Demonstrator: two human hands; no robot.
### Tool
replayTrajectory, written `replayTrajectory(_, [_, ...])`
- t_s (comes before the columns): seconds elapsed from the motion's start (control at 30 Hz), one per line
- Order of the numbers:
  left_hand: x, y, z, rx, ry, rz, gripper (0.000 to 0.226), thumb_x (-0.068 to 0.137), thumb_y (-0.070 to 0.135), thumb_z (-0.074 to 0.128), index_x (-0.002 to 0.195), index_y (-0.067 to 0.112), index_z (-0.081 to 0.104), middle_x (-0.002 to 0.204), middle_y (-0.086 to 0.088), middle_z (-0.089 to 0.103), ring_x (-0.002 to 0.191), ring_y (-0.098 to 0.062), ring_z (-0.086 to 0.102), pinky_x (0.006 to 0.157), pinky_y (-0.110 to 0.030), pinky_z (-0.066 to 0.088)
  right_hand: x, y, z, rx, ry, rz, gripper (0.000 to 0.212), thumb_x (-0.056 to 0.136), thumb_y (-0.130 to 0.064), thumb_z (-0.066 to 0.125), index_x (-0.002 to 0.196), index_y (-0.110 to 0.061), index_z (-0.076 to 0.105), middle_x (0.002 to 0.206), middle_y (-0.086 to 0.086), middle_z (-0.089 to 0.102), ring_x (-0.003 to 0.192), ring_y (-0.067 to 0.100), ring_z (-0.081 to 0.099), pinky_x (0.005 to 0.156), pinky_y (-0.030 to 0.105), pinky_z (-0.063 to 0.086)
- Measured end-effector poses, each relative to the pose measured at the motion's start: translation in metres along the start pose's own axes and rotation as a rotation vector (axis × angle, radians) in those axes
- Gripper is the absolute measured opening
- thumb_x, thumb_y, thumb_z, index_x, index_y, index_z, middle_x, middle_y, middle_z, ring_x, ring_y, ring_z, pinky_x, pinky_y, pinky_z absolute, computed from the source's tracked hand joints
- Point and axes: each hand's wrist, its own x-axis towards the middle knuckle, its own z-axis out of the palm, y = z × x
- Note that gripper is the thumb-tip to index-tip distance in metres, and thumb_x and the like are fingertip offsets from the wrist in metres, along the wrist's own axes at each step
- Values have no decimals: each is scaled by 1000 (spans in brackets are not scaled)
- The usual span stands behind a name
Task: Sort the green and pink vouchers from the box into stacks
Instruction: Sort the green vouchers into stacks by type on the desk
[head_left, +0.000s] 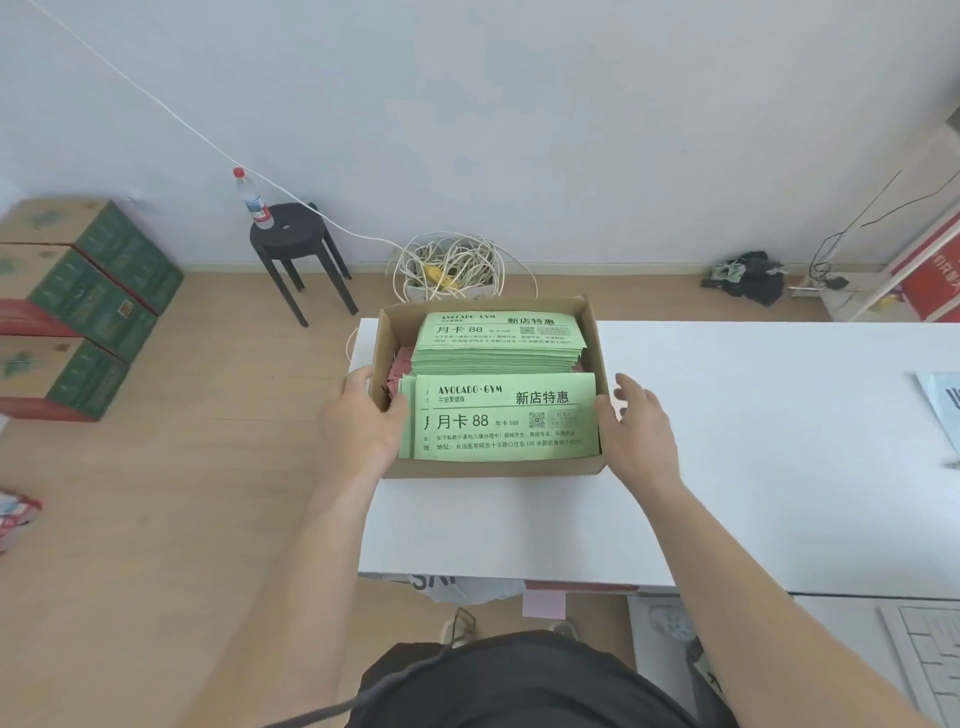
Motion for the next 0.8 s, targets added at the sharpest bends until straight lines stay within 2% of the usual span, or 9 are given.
replayTrajectory(0.07, [5,12,5,-13,-36,139,44,92,37,63,134,27,56,132,3,55,123,-20,51,94,-36,44,4,-10,-2,-66,53,-116,48,101,-34,52,147,-21,49,142,4,52,128,28,48,100,43,45])
replayTrajectory(0.13, [11,19,15,47,-133,245,52,89,39,68,138,26,55,136,4,55,129,-21,48,104,-38,43,7,-22,-3,-137,51,-259,42,98,-32,59,139,-22,57,139,2,54,126,29,46,101,42,43])
replayTrajectory(0.27, [18,18,31,121,-184,293,61,84,46,76,137,22,58,134,2,52,128,-23,47,108,-38,39,20,-33,2,-333,-95,-431,48,92,-36,69,137,-21,60,137,0,58,126,29,49,104,44,42])
replayTrajectory(0.37, [20,12,32,144,-163,262,72,78,55,77,139,24,53,134,2,51,127,-23,47,106,-40,42,30,-31,1,-486,-184,-435,61,89,-46,69,143,-24,52,141,-1,52,130,27,45,108,43,36])
replayTrajectory(0.5, [22,8,27,147,-212,202,94,70,54,84,147,24,39,142,-1,44,128,-21,50,101,-38,45,39,-30,-1,-607,-252,-427,72,82,-61,70,142,-28,49,131,-3,53,127,24,49,112,42,30])
replayTrajectory(0.57, [24,9,23,100,-235,161,100,68,48,88,149,24,34,142,-1,40,125,-21,52,99,-35,43,42,-32,-1,-608,-256,-430,74,79,-62,72,141,-29,50,128,-3,53,127,23,49,115,43,27])
replayTrajectory(0.67, [29,7,18,26,-250,101,111,65,45,91,154,18,30,145,-2,45,132,-20,46,107,-34,38,41,-35,-1,-588,-247,-436,73,76,-59,77,138,-29,52,127,-4,53,127,22,48,115,42,27])
replayTrajectory(0.73, [30,6,15,20,-270,106,110,65,44,91,153,18,31,146,1,47,135,-19,44,109,-32,37,39,-36,-2,-573,-239,-437,70,75,-57,79,134,-29,54,123,-4,53,124,22,49,113,41,29])
replayTrajectory(0.8, [27,4,14,18,-270,132,103,67,40,91,151,21,34,146,2,46,133,-17,45,103,-28,37,36,-36,-3,-555,-230,-436,69,74,-55,80,132,-28,55,121,-3,52,122,23,49,109,40,32])
